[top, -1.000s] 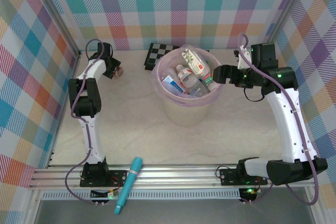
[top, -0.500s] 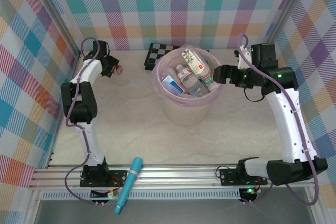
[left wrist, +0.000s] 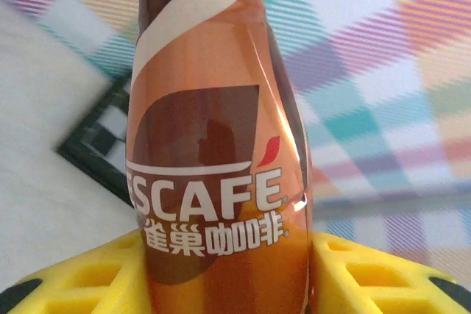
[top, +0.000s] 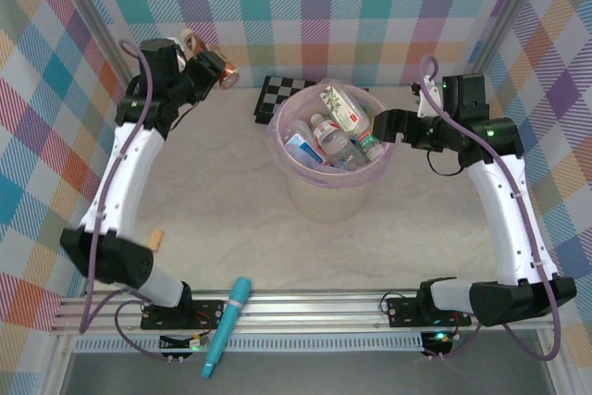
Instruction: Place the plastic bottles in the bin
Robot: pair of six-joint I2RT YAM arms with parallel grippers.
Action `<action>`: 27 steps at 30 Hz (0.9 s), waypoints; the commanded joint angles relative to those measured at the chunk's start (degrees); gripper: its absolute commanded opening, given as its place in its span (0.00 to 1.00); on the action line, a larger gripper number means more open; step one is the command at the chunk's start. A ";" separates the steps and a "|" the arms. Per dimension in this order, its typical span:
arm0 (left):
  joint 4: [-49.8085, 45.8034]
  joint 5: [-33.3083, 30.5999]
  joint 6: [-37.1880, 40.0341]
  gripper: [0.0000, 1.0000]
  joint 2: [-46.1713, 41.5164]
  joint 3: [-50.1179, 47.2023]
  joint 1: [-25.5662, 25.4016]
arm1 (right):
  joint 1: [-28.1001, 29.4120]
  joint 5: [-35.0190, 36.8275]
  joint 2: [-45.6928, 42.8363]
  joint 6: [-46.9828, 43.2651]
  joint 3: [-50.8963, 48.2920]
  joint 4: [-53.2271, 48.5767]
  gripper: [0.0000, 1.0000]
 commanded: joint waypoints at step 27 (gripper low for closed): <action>15.45 5.61 -30.16 0.38 -5.53 -10.88 -33.84 | -0.20 -5.91 5.89 4.41 1.18 8.25 0.90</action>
